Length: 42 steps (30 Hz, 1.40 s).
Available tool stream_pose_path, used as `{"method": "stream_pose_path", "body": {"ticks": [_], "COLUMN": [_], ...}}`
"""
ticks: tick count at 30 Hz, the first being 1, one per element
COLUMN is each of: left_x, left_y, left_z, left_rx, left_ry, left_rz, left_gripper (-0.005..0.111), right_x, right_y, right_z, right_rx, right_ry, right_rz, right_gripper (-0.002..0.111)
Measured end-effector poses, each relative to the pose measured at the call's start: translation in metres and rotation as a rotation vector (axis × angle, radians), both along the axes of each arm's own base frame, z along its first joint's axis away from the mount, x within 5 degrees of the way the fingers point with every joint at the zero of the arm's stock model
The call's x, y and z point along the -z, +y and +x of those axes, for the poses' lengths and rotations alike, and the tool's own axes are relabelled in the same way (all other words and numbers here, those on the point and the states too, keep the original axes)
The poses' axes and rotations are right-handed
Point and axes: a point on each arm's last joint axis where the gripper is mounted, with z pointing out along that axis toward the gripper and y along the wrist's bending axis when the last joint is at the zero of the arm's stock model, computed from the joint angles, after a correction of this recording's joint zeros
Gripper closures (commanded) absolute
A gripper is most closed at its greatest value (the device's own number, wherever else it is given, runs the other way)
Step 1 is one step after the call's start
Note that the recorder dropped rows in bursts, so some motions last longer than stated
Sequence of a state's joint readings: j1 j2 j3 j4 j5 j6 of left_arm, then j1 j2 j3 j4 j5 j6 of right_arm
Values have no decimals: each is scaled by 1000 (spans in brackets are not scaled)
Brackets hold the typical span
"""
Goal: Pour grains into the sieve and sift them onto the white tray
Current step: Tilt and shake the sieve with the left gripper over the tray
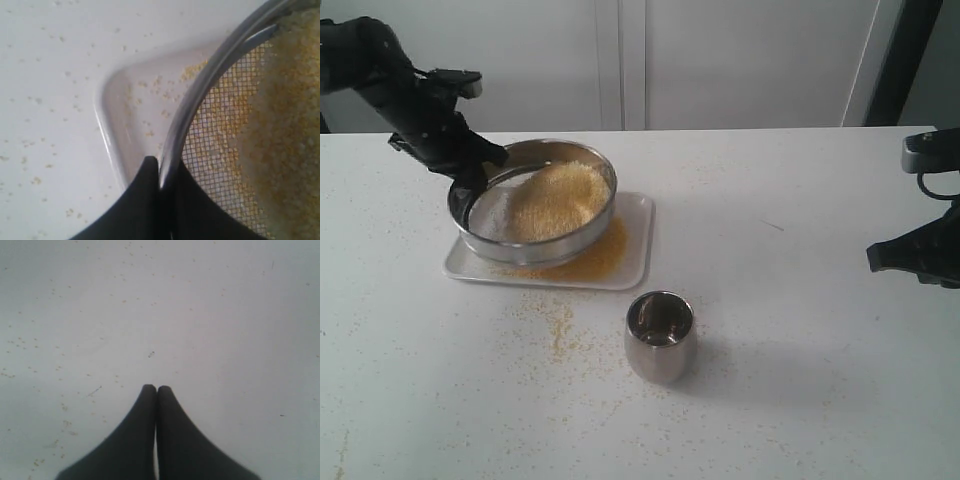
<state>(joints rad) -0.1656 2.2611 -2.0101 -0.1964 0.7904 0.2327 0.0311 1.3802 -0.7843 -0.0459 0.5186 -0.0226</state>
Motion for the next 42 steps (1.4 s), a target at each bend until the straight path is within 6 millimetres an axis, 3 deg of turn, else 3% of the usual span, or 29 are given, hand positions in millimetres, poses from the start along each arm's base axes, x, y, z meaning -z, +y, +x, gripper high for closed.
{"method": "stream_pose_path", "body": {"ticks": [3, 8, 12, 14, 16, 21, 25, 29, 34, 38, 42], "left_x": [3, 3, 3, 0, -2, 0, 0, 2, 1, 3, 1], "left_y": [8, 15, 14, 14, 10, 11, 5, -1, -9, -13, -16], "left_z": [0, 0, 0, 3, -1, 1, -1, 0, -3, -3, -3], "left_rx": [-186, 38, -152, -113, 36, -158, 66, -147, 44, -174, 14], "left_ry": [69, 27, 99, 57, 30, 71, 16, 73, 13, 76, 0], "left_rz": [-31, 16, -98, -146, -98, -107, -51, -115, -29, -60, -18], "left_gripper": [107, 107, 107, 107, 107, 107, 107, 107, 107, 107, 107], "right_x": [0, 0, 0, 0, 0, 0, 0, 0, 0, 0, 0], "right_y": [0, 0, 0, 0, 0, 0, 0, 0, 0, 0, 0], "right_z": [0, 0, 0, 0, 0, 0, 0, 0, 0, 0, 0], "right_rx": [0, 0, 0, 0, 0, 0, 0, 0, 1, 1, 1], "right_ry": [0, 0, 0, 0, 0, 0, 0, 0, 0, 0, 0], "right_rz": [0, 0, 0, 0, 0, 0, 0, 0, 2, 2, 2], "right_gripper": [108, 108, 108, 108, 108, 108, 108, 108, 108, 108, 108]}}
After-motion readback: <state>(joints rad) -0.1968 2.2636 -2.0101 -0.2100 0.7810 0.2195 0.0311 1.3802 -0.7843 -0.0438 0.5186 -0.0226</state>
